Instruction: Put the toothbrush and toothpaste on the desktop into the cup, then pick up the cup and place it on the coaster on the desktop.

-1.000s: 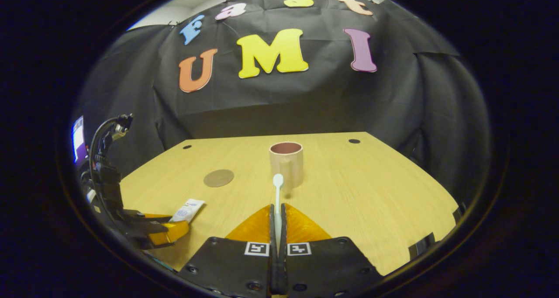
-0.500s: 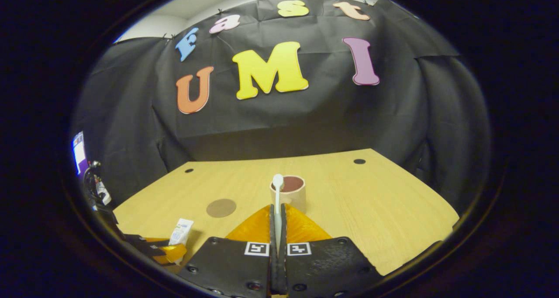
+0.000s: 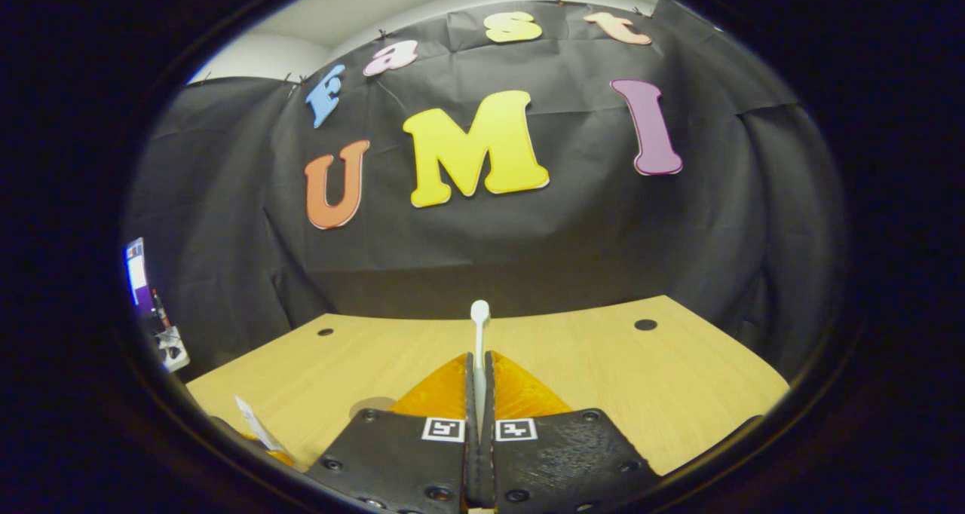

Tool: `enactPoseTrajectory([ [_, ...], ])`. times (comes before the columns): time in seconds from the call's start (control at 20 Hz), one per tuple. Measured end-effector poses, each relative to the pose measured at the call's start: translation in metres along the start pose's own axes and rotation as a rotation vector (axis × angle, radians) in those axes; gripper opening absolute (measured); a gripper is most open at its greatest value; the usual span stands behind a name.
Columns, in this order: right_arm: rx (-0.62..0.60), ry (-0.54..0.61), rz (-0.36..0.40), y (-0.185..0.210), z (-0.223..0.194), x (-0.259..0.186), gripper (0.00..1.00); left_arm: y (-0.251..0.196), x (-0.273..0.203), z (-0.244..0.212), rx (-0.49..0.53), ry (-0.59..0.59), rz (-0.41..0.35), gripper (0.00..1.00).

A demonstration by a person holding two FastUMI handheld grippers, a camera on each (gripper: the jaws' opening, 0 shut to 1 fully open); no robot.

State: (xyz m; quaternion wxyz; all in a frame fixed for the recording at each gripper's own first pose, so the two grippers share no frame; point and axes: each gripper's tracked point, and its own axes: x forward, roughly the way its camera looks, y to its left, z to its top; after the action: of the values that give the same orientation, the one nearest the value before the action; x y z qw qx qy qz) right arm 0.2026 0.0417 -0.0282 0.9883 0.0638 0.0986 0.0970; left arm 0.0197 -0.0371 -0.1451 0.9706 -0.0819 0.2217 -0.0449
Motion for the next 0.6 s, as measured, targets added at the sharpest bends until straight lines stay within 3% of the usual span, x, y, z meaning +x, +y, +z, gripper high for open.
enactPoseTrajectory([
  [0.2,0.019,-0.05,0.012,-0.001,0.017,0.034,0.0,-0.008,-0.001,0.006,0.027,-0.032,-0.018,0.43],
  [0.35,-0.03,-0.098,-0.014,-0.008,0.031,0.053,0.0,-0.009,0.001,0.005,0.006,-0.025,-0.033,0.43],
  [0.6,-0.037,-0.109,-0.005,-0.004,0.035,0.08,0.0,-0.008,0.002,0.016,0.0,-0.065,-0.035,0.43],
])
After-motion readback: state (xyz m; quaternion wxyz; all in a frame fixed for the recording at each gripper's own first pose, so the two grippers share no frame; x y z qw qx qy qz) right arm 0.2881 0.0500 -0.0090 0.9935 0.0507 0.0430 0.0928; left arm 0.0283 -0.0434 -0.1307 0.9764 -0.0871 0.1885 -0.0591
